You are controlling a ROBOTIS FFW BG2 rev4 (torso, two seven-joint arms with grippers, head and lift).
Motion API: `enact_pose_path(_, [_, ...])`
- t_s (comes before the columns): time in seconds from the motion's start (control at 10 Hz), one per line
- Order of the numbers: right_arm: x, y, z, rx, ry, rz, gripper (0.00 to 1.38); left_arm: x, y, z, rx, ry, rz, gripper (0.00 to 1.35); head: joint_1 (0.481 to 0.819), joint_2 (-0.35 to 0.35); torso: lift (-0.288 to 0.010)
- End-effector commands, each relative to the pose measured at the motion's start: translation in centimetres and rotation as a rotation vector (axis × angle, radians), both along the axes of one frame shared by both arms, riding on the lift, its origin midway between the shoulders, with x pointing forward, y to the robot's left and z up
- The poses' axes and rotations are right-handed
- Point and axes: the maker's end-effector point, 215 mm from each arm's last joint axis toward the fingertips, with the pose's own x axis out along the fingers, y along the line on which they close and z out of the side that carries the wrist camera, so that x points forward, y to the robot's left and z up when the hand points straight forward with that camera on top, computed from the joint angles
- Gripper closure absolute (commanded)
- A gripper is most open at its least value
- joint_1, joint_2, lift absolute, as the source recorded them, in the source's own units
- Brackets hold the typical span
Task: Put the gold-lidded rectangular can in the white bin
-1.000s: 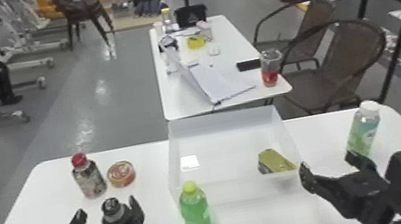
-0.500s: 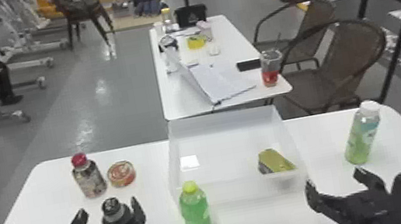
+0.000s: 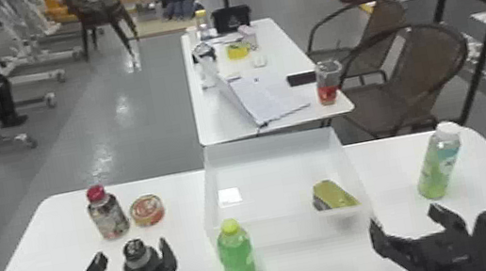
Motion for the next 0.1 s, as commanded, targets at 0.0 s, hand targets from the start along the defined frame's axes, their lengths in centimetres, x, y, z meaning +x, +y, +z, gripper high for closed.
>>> enact_pose_path(0.0, [0.04,0.00,0.07,0.001,-0.002,0.000,0.08,0.01,0.01,0.01,0.000,0.000,0.000,0.14,0.549,0.000,-0.100])
